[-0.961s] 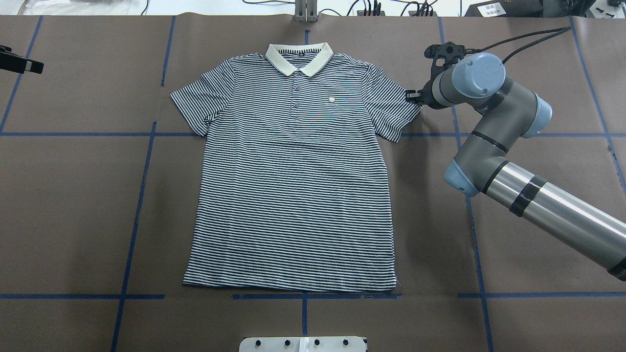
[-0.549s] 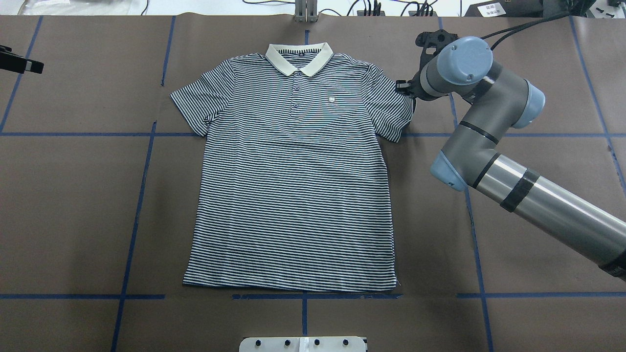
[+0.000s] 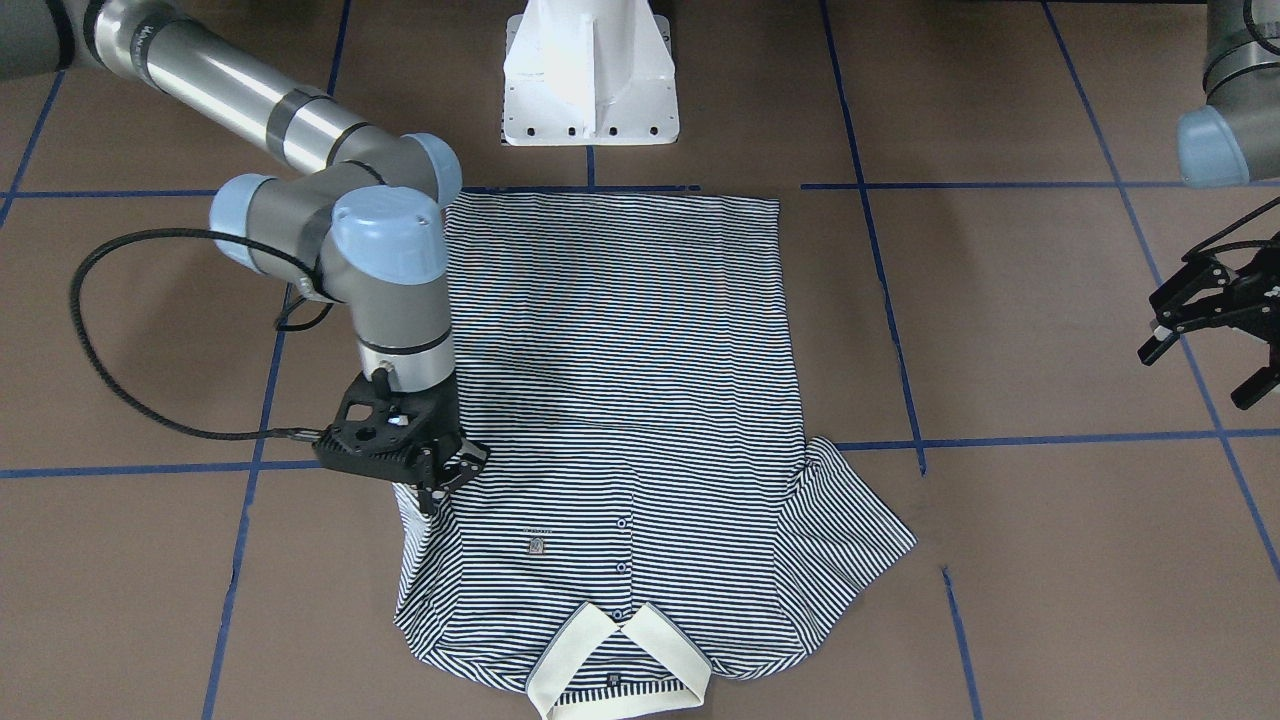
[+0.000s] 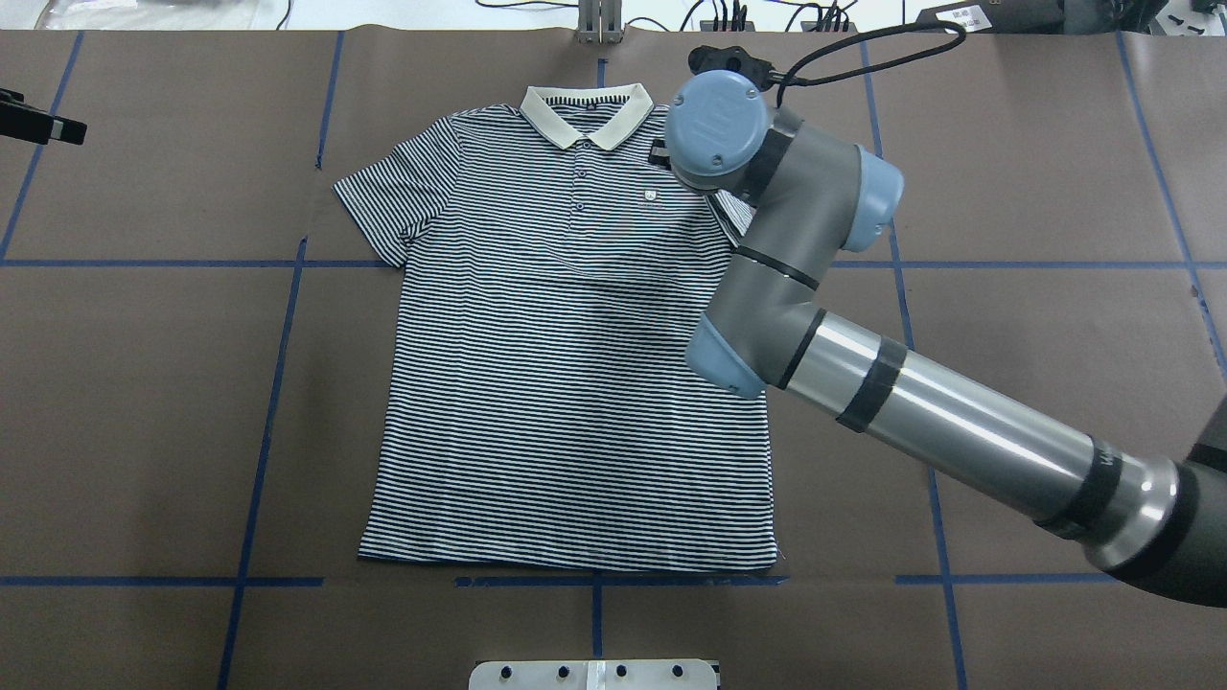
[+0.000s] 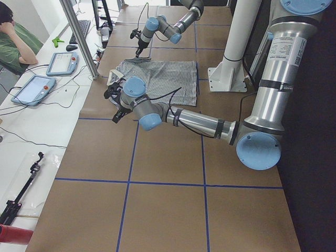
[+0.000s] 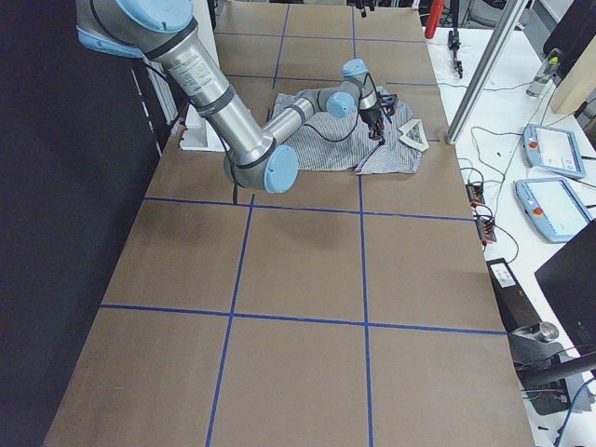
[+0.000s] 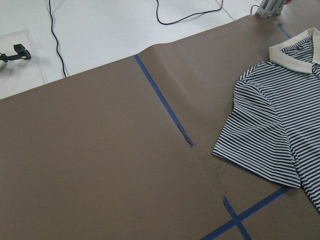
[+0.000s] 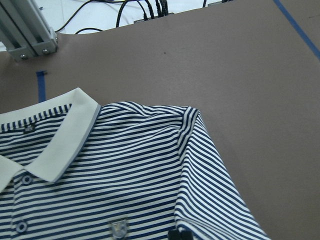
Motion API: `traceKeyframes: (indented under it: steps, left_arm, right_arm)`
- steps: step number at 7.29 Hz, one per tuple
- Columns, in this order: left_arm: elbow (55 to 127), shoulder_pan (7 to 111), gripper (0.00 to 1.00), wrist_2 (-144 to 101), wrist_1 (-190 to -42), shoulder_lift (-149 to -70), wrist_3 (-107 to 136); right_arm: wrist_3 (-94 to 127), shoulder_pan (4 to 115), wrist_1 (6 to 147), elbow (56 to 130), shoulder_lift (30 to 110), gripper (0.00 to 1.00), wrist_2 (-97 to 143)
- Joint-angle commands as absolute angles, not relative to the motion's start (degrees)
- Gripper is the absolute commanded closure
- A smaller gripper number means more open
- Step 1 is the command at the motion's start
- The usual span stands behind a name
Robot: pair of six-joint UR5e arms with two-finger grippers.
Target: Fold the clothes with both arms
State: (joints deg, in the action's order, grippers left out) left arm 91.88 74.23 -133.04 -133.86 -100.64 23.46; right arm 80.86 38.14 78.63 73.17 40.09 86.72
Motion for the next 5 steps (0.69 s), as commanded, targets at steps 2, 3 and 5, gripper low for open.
traceKeyframes:
  steps: [2, 3, 5]
  left_arm:
    - [91.93, 74.18, 0.00, -133.07, -134.03, -100.63, 23.55]
    - [91.93, 74.18, 0.00, -133.07, -133.95, -100.63, 23.55]
    - [91.85, 74.18, 0.00, -133.07, -134.03, -100.63, 23.55]
  right_arm:
    - [85.43, 35.42, 78.75, 65.30, 33.31, 1.00, 82.18]
    - [85.43, 35.16, 78.66, 65.30, 32.96, 1.00, 82.00]
    - [85.34, 34.89, 78.75, 65.30, 32.87, 1.00, 81.91]
